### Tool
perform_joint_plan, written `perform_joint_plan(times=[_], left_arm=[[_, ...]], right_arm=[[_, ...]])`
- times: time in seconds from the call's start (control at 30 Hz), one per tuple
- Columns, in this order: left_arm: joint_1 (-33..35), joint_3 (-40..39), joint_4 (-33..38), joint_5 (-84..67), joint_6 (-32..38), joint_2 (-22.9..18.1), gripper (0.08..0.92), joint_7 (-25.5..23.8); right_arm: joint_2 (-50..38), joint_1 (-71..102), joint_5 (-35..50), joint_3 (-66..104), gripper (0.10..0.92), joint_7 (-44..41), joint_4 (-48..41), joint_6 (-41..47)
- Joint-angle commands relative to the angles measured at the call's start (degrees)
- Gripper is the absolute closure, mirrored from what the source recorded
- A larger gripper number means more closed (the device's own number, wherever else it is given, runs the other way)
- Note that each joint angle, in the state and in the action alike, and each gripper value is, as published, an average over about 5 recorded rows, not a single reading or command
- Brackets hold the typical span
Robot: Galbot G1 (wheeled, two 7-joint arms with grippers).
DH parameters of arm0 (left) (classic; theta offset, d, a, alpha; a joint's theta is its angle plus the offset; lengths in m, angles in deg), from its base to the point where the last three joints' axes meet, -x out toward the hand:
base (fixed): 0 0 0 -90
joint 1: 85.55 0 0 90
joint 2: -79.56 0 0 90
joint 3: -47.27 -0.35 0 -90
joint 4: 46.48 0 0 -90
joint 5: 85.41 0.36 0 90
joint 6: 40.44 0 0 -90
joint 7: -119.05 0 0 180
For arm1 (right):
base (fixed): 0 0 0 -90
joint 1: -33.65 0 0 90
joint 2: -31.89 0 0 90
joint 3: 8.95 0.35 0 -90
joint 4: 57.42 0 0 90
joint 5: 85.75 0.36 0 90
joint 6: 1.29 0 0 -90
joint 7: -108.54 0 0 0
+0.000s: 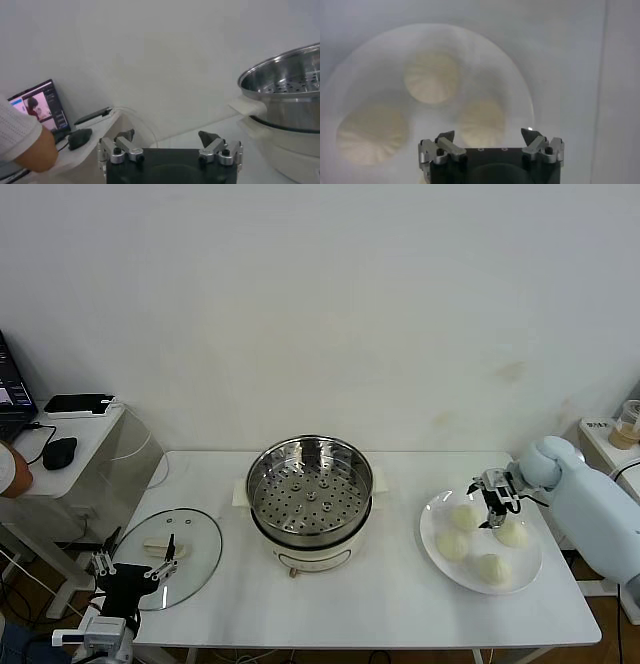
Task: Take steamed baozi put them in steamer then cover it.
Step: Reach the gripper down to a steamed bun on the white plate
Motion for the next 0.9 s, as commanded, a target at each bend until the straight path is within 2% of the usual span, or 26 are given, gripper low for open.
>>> perform_joint_plan(times=[0.03,0.5,0.9], left_arm=[[0.0,0.0,0.0,0.1,0.0,0.0,0.177,-0.1],[0.3,-0.2,0.1,0.4,0.3,-0.5,0.177,0.0],[0.3,-0.3,0.4,0.4,0.3,-0.9,0.177,0.1]], right_arm=[[2.7,-2.0,-2.0,-2.3,0.203,-0.7,-4.4,-0.3],[4.3,-2.5,-2.3,-2.7,0.203,-0.1,-7.5,0.2],[4.0,-2.3,-2.1,-3.5,0.348,0.0,-6.7,0.5]])
